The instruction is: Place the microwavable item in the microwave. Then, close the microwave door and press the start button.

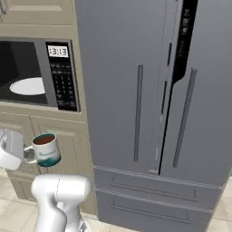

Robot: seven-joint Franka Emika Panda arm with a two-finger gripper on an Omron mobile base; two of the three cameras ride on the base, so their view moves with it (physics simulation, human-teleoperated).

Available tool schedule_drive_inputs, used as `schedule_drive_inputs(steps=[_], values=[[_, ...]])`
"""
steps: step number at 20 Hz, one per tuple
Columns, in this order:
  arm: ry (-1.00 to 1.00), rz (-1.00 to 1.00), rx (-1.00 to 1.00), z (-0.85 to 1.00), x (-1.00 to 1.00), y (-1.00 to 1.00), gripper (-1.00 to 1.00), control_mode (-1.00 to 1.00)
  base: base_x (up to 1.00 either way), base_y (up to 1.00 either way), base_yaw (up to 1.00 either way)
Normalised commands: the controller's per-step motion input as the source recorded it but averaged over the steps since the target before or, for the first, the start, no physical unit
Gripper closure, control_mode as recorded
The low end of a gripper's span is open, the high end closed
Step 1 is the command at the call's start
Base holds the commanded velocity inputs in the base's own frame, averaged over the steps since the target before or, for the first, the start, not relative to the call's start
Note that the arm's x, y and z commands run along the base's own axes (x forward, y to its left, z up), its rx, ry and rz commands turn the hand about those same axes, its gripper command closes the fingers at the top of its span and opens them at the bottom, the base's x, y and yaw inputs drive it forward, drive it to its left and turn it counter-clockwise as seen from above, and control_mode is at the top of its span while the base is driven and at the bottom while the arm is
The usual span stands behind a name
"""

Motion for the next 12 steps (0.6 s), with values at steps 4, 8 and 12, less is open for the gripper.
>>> schedule_drive_inputs(steps=[4, 8, 12], values=[[0.00, 0.00, 0.00, 0.00, 0.00, 0.00, 1.00, 1.00, -0.23, -0.19, 0.76], [0.00, 0.00, 0.00, 0.00, 0.00, 0.00, 1.00, 1.00, -0.14, -0.48, 0.70], [0.00, 0.00, 0.00, 0.00, 0.00, 0.00, 1.00, 1.00, -0.07, 0.14, 0.57]])
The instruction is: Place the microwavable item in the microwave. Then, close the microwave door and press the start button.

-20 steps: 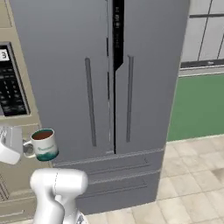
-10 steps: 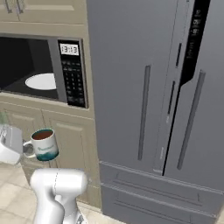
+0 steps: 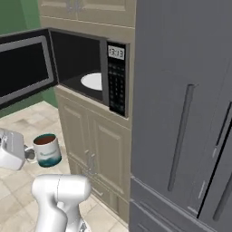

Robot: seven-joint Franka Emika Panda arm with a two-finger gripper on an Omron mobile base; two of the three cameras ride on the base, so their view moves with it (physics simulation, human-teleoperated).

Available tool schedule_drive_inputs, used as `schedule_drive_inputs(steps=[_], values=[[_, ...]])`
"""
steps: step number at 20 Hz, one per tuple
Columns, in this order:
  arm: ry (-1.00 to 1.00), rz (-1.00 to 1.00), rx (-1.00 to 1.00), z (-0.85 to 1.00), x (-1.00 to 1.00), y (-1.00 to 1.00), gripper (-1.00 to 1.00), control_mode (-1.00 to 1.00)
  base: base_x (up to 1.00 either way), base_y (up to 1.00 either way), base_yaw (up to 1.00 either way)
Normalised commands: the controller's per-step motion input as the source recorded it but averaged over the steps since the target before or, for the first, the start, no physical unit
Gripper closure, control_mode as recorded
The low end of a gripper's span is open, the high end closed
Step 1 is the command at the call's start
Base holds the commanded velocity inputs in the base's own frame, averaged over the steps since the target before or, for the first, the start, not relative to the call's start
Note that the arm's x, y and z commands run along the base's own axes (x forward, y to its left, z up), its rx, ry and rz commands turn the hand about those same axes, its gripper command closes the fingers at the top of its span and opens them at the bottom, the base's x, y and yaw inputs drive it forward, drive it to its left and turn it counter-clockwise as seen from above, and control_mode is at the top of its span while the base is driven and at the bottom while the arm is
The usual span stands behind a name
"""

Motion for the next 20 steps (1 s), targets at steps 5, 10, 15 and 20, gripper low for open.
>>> schedule_drive_inputs(steps=[5, 10, 15, 20], values=[[0.00, 0.00, 0.00, 0.00, 0.00, 0.00, 1.00, 1.00, 0.37, 0.09, 0.42], [0.00, 0.00, 0.00, 0.00, 0.00, 0.00, 1.00, 1.00, 0.58, 0.08, 0.15], [0.00, 0.00, 0.00, 0.00, 0.00, 0.00, 1.00, 1.00, 0.73, 0.33, 0.00], [0.00, 0.00, 0.00, 0.00, 0.00, 0.00, 1.00, 1.00, 0.69, 0.43, 0.02]])
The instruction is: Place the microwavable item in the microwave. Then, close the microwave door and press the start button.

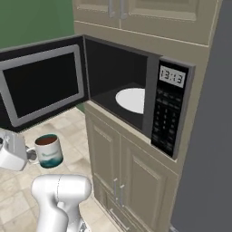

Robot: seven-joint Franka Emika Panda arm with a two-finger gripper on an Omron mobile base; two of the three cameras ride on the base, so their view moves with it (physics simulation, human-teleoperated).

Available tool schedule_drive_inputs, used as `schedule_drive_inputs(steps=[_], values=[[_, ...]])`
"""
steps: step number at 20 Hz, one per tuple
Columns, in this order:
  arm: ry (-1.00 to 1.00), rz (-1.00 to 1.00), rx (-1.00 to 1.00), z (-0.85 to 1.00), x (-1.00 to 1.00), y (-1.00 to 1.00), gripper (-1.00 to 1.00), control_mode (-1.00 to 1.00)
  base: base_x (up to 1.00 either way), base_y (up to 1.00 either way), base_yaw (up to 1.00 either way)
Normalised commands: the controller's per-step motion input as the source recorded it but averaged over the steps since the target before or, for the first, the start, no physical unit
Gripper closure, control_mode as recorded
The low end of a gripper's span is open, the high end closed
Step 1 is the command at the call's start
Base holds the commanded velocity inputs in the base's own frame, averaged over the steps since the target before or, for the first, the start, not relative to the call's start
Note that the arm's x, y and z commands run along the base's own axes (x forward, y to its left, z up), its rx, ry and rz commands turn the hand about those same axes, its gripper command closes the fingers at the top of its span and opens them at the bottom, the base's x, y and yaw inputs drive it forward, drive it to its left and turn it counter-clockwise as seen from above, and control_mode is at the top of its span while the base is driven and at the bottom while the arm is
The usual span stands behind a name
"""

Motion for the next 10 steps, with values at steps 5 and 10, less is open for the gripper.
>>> schedule_drive_inputs(steps=[5, 10], values=[[0.00, 0.00, 0.00, 0.00, 0.00, 0.00, 1.00, 1.00, 0.57, 0.10, 0.01], [0.00, 0.00, 0.00, 0.00, 0.00, 0.00, 1.00, 1.00, 0.27, -0.15, 0.02]])
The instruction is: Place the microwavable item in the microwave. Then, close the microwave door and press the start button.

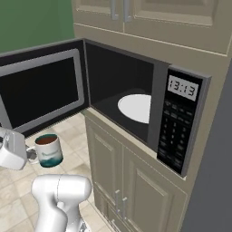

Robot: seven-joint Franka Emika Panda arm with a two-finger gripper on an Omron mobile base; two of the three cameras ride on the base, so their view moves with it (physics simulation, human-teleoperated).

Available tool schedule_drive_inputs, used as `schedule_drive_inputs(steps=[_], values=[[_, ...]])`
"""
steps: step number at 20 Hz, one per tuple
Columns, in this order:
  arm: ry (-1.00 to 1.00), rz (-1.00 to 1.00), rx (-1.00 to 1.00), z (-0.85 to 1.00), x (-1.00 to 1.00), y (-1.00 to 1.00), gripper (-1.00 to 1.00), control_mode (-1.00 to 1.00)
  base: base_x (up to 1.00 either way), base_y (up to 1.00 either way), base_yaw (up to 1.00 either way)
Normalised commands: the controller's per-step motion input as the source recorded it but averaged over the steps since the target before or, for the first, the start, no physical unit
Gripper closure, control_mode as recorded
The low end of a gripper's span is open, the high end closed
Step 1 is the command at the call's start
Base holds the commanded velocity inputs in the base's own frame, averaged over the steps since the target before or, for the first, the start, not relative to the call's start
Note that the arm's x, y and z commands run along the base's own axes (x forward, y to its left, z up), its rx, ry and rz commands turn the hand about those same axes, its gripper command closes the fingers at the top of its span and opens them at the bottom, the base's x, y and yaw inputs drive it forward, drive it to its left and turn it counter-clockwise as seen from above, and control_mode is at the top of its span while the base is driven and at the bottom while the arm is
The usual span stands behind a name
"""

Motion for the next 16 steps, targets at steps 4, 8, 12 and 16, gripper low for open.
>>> schedule_drive_inputs(steps=[4, 8, 12, 16], values=[[0.00, 0.00, 0.00, 0.00, 0.00, 0.00, 1.00, 1.00, 0.03, -0.21, 0.00], [0.00, 0.00, 0.00, 0.00, 0.00, 0.00, 1.00, 1.00, 0.20, -0.11, 0.00], [0.00, 0.00, 0.00, 0.00, 0.00, 0.00, 1.00, 1.00, 0.18, -0.19, 0.04], [0.00, 0.00, 0.00, 0.00, 0.00, 0.00, 1.00, 1.00, 0.00, -0.13, 0.02]])
